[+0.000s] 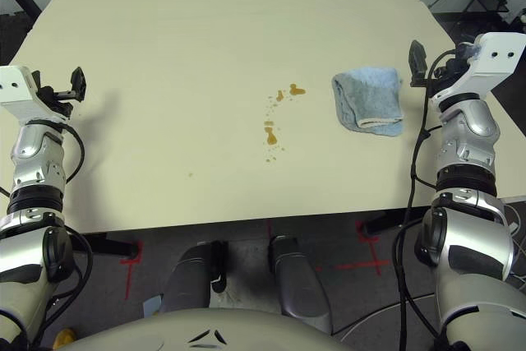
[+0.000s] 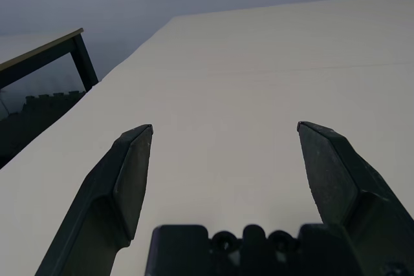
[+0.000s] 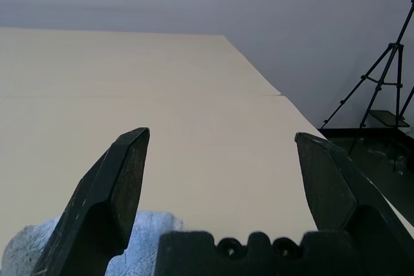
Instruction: Wipe the water off the table with a rag.
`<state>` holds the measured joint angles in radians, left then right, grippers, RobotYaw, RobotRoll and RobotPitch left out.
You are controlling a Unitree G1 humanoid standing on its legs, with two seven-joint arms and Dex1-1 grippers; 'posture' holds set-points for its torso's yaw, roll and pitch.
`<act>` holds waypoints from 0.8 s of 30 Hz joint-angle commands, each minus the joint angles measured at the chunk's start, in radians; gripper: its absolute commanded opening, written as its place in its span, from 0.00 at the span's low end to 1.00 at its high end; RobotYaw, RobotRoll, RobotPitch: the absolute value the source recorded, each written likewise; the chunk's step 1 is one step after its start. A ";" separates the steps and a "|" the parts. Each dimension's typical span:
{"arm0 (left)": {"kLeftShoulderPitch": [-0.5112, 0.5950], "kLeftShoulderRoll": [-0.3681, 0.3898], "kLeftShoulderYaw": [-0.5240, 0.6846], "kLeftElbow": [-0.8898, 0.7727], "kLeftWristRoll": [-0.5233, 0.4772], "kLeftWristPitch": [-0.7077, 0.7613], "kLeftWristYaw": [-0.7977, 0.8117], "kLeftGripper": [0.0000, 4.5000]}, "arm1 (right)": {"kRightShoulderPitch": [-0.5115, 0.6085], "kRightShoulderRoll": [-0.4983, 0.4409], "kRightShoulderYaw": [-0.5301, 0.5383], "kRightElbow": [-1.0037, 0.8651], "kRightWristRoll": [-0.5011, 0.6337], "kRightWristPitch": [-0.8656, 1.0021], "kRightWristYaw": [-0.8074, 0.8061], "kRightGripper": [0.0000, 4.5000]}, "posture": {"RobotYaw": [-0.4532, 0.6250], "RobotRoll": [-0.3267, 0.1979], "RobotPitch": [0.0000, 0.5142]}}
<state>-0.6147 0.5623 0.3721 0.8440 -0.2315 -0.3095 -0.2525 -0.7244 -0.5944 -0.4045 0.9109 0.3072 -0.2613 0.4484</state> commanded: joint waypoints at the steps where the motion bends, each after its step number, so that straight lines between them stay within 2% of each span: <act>1: 0.011 -0.006 -0.006 0.026 0.011 0.002 0.001 1.00 | 0.011 -0.001 -0.002 0.006 -0.001 -0.005 0.003 1.00 | 0.36 0.62 0.33; 7: 0.013 -0.018 -0.014 0.024 0.007 0.006 -0.030 1.00 | 0.028 -0.002 -0.004 -0.011 0.002 0.000 0.003 1.00 | 0.35 0.62 0.34; 10: 0.005 -0.023 -0.023 0.007 -0.016 0.028 -0.106 1.00 | 0.033 -0.004 -0.006 -0.026 0.003 0.005 -0.001 1.00 | 0.34 0.62 0.35; 15: 0.002 -0.021 -0.050 -0.023 -0.050 0.071 -0.280 1.00 | 0.048 0.001 -0.005 -0.055 0.005 0.014 -0.008 1.00 | 0.32 0.62 0.35; 20: 0.023 -0.010 -0.103 -0.133 -0.130 0.200 -0.583 1.00 | 0.064 0.002 -0.009 -0.074 0.007 0.023 -0.013 1.00 | 0.32 0.62 0.34; 24: 0.053 0.000 -0.149 -0.219 -0.157 0.289 -0.737 1.00 | 0.067 0.002 -0.011 -0.085 0.007 0.027 -0.018 1.00 | 0.31 0.62 0.33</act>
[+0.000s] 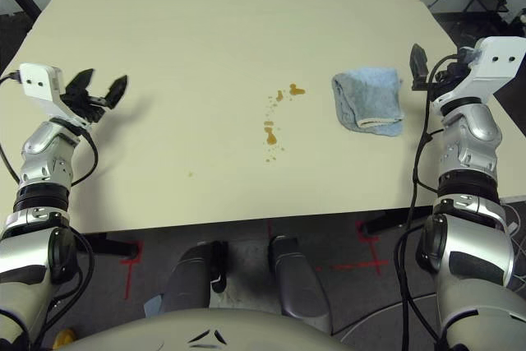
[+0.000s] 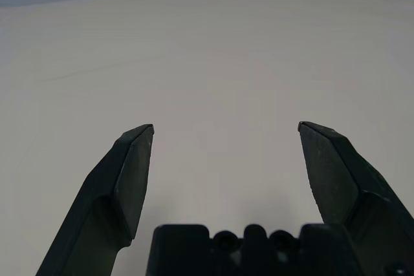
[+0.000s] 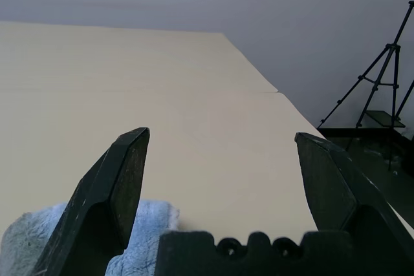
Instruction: Wipe the water off the table with a rag.
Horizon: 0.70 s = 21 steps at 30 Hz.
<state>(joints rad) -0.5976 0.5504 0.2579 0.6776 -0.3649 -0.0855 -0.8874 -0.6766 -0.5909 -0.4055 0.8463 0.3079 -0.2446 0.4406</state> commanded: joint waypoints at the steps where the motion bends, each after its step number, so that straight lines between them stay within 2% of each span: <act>1: 0.043 0.012 -0.048 -0.077 -0.032 0.089 -0.138 1.00 | 0.019 -0.002 -0.010 -0.019 0.006 0.011 -0.012 1.00 | 0.30 0.62 0.33; 5: 0.082 0.026 -0.101 -0.178 -0.060 0.195 -0.271 1.00 | 0.020 -0.005 -0.011 -0.020 0.007 0.013 -0.014 1.00 | 0.30 0.62 0.33; 9: 0.097 0.035 -0.124 -0.213 -0.053 0.218 -0.329 1.00 | 0.027 -0.009 -0.016 -0.027 0.015 0.038 -0.011 1.00 | 0.29 0.62 0.33; 17: 0.090 0.032 -0.130 -0.201 -0.029 0.192 -0.342 1.00 | 0.039 -0.062 -0.004 -0.152 0.125 0.422 0.118 1.00 | 0.28 0.62 0.32; 21: 0.087 0.027 -0.136 -0.192 -0.022 0.179 -0.338 1.00 | 0.027 -0.093 0.021 -0.191 0.126 0.620 0.116 1.00 | 0.28 0.62 0.31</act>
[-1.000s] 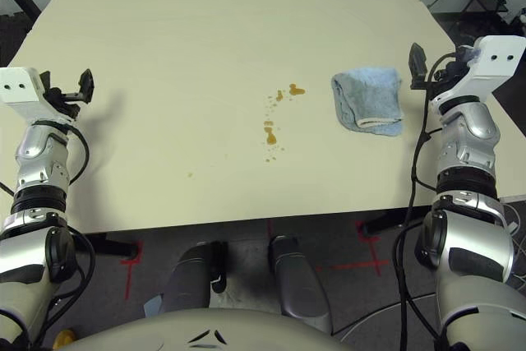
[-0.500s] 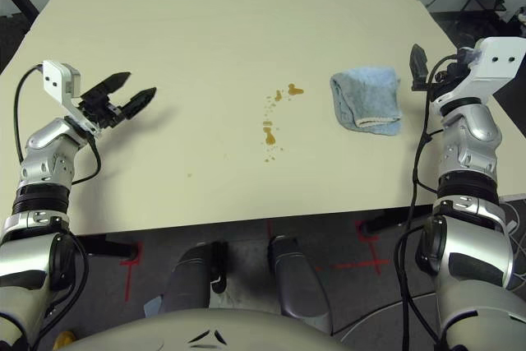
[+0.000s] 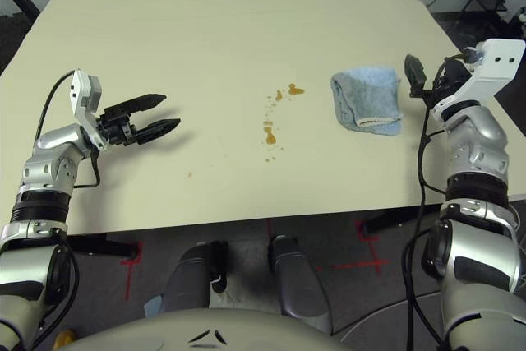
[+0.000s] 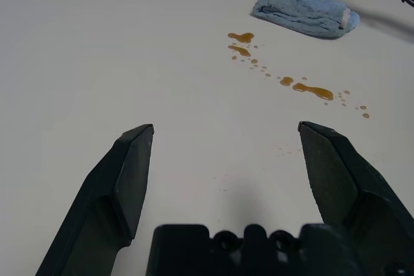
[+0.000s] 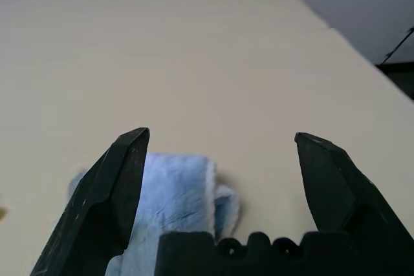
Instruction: Wipe the water off the table with a rag.
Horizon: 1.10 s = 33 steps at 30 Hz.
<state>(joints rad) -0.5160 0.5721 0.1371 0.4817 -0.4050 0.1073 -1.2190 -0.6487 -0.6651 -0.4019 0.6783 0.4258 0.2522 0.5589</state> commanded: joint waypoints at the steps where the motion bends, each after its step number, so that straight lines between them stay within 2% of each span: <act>1: 0.004 0.003 -0.016 0.006 0.019 -0.016 -0.005 1.00 | -0.010 -0.027 0.025 -0.015 -0.003 0.158 -0.008 1.00 | 0.28 0.62 0.31; 5: 0.002 -0.003 -0.017 0.006 0.020 -0.019 -0.002 1.00 | -0.040 -0.039 0.073 0.003 -0.049 0.245 -0.019 1.00 | 0.28 0.62 0.31; 10: 0.006 -0.005 -0.017 0.000 0.020 -0.017 -0.003 1.00 | -0.070 -0.024 0.119 0.057 -0.088 0.263 0.010 1.00 | 0.28 0.62 0.31; 23: 0.020 -0.002 -0.016 -0.029 0.017 -0.010 0.006 1.00 | -0.124 0.037 0.180 0.218 -0.166 0.219 0.027 1.00 | 0.30 0.62 0.31; 30: 0.013 -0.003 -0.018 -0.024 0.020 -0.012 0.008 1.00 | -0.136 0.066 0.193 0.241 -0.189 0.202 0.047 1.00 | 0.30 0.62 0.31; 33: 0.009 -0.005 -0.019 -0.021 0.021 -0.013 0.010 1.00 | -0.134 0.076 0.199 0.236 -0.192 0.208 0.066 0.86 | 0.30 0.62 0.31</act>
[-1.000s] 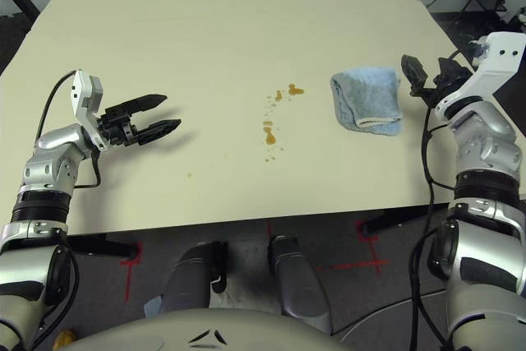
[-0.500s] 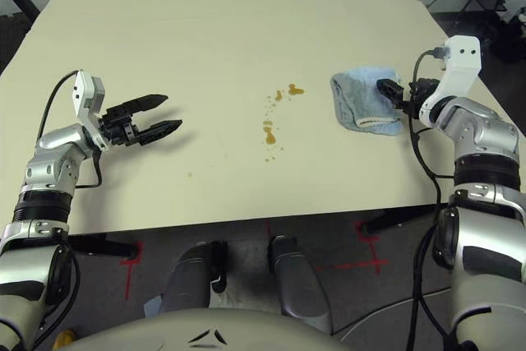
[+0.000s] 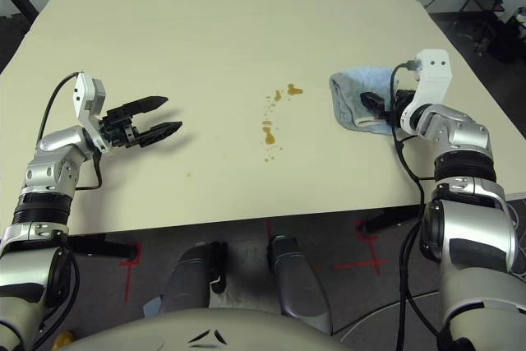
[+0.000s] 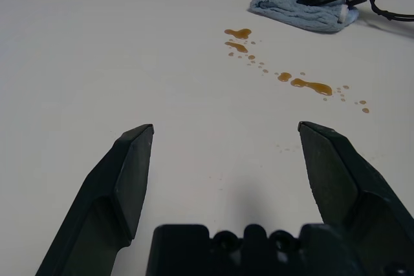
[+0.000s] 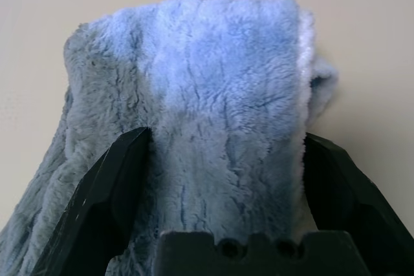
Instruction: Wipe the water off the table with a rag.
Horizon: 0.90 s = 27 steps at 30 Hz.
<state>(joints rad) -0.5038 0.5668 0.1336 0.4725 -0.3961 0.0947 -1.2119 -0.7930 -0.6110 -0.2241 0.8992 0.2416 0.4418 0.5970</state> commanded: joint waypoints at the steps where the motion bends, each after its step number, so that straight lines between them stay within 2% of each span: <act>1: -0.004 0.001 -0.015 -0.011 0.012 0.000 0.003 1.00 | 0.012 0.025 0.022 0.012 -0.007 0.021 0.033 0.78 | 0.30 0.62 0.31; 8: -0.008 -0.001 -0.015 -0.008 0.015 -0.004 0.007 1.00 | 0.020 0.030 0.024 -0.005 -0.008 0.009 0.056 0.17 | 0.30 0.62 0.32; 10: -0.008 -0.001 -0.015 -0.007 0.016 -0.005 0.009 1.00 | 0.022 0.033 0.019 -0.008 -0.006 -0.002 0.056 0.03 | 0.30 0.62 0.32; 11: -0.008 -0.001 -0.015 -0.006 0.016 -0.005 0.010 1.00 | 0.023 0.035 0.014 -0.013 -0.003 -0.006 0.053 0.01 | 0.30 0.62 0.32; 18: -0.015 -0.002 -0.015 0.004 0.021 -0.012 0.016 1.00 | 0.001 0.066 -0.056 -0.047 0.058 0.024 0.015 0.00 | 0.29 0.62 0.31; 24: -0.027 -0.001 -0.017 0.028 0.026 -0.022 0.012 1.00 | -0.021 0.138 -0.112 -0.132 0.123 0.106 -0.070 0.00 | 0.29 0.62 0.30; 27: -0.031 -0.001 -0.018 0.034 0.027 -0.025 0.009 1.00 | -0.022 0.168 -0.107 -0.158 0.119 0.116 -0.109 0.00 | 0.29 0.62 0.30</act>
<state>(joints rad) -0.5366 0.5656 0.1323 0.4877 -0.3869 0.0769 -1.1966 -0.8069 -0.4522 -0.3275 0.7664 0.3520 0.5465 0.5104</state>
